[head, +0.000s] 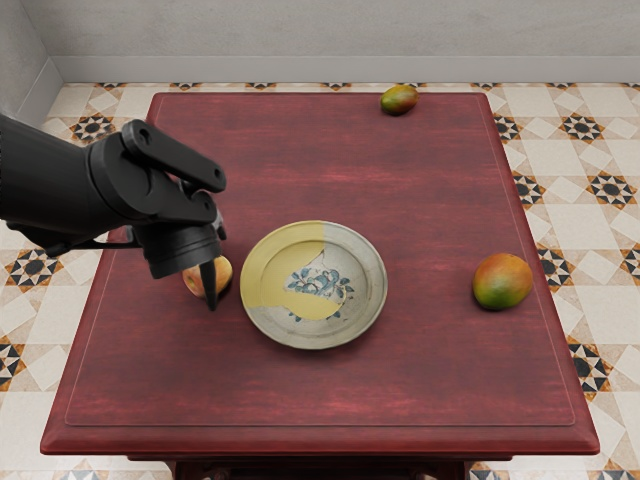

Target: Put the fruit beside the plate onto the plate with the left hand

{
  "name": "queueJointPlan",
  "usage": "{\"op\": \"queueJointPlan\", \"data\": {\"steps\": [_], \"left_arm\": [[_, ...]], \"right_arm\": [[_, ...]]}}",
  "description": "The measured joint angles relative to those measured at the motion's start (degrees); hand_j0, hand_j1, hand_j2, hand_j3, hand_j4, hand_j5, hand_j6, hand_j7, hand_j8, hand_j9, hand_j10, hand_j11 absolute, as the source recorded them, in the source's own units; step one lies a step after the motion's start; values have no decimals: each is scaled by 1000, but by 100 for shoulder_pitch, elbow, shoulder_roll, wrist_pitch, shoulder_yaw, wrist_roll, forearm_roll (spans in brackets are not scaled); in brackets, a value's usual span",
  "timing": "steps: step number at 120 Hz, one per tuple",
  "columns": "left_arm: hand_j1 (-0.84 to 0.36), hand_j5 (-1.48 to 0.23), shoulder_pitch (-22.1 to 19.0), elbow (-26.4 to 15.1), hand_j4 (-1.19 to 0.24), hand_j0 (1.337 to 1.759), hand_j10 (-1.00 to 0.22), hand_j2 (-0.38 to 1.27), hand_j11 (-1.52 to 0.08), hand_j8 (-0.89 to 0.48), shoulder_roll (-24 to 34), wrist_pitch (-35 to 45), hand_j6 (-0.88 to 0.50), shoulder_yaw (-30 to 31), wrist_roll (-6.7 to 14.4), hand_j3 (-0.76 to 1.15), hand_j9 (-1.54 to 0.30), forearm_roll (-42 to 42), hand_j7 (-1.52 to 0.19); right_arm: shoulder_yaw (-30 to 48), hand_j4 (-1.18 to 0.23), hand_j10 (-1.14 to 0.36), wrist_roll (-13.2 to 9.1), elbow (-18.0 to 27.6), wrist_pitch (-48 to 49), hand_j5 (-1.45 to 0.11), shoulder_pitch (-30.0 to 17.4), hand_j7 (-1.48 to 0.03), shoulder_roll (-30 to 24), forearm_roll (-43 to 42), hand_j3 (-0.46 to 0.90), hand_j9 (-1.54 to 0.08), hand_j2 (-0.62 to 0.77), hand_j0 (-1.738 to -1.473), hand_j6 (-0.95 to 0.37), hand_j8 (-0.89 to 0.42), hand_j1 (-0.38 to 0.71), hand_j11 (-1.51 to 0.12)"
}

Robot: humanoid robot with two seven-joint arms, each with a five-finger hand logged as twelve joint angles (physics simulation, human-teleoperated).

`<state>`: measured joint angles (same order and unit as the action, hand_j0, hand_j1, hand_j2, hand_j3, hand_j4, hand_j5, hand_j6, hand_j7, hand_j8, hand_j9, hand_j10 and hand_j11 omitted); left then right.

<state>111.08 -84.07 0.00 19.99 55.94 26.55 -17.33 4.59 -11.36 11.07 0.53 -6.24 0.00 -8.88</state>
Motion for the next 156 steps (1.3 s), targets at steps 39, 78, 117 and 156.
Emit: {"op": "queueJointPlan", "data": {"steps": [39, 78, 117, 156], "left_arm": [[93, -278, -68, 11, -214, 1658, -214, 43, -278, -215, 0, 152, -215, 68, 1, 0, -278, 169, -278], [52, -322, -127, 7, -248, 1658, -248, 50, -322, -248, 0, 357, -249, 37, 8, 0, -322, 320, -322], [47, -327, -218, -26, -252, 1658, -252, 51, -327, -252, 0, 398, -252, -36, 8, 0, -327, 343, -327], [-372, -1022, -251, -60, 194, 1658, -570, 121, -782, 239, 1, -413, 426, -54, 47, 0, -986, 542, -1022]], "right_arm": [[-1, -22, -22, 0, 0, 0, -29, 0, -29, 0, 0, 0, -29, -5, -1658, -22, -22, -322, -29], [-1, -22, -22, 1, 0, 0, -29, 0, -29, 0, 0, 0, -29, -5, -1658, -22, -22, -322, -29], [0, -22, -22, 0, 0, 0, -29, 1, -29, 0, 0, 0, -29, -5, -1658, -22, -22, -322, -29], [-1, -22, -22, 0, 0, 0, -29, 0, -29, 0, 0, 0, -29, -5, -1658, -22, -22, -322, -29]]}}
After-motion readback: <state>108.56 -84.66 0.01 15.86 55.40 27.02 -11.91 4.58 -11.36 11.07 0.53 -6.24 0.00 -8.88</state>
